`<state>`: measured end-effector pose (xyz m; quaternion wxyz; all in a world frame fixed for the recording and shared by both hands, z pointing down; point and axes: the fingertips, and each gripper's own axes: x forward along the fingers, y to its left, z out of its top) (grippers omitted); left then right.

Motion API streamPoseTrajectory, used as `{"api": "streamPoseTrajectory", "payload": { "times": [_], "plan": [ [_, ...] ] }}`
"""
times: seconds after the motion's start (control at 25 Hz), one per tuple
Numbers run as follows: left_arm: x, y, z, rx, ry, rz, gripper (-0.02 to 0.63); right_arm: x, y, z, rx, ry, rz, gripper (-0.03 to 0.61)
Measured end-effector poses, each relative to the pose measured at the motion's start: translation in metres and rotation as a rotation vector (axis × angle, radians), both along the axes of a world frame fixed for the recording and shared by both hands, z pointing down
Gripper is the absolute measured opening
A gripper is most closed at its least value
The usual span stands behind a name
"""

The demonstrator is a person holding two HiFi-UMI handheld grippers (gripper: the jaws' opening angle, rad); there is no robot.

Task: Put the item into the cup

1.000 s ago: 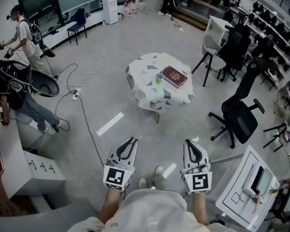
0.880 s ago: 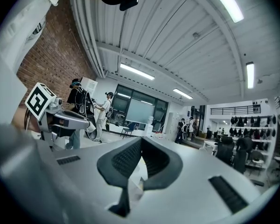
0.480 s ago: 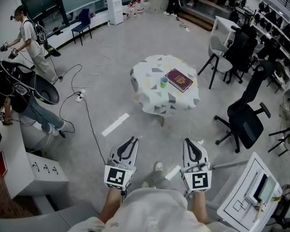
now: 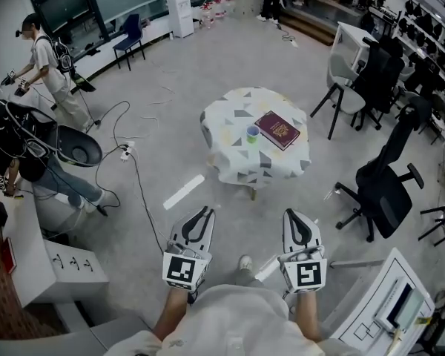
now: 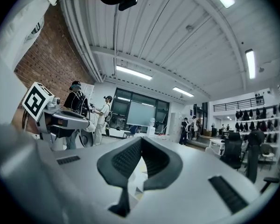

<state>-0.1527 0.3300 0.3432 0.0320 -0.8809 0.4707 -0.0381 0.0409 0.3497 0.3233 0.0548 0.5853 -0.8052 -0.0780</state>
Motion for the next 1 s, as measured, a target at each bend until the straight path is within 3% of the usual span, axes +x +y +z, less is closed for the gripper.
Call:
{"api": "streamPoseTrajectory", "payload": {
  "times": [0.28, 0.68, 1.0],
  "plan": [
    [0.017, -0.034, -0.002, -0.002, -0.011, -0.035, 0.059, 0.009, -0.040, -0.001, -0.010, -0.067, -0.060, 0.008],
    [0.031, -0.067, -0.007, 0.002, -0.018, -0.121, 0.058, 0.016, -0.091, -0.003, -0.005, -0.084, -0.164, 0.008],
    [0.052, -0.085, 0.000, -0.009, -0.025, -0.147, 0.058, 0.036, -0.116, 0.006, -0.015, -0.095, -0.191, 0.008]
  ]
}}
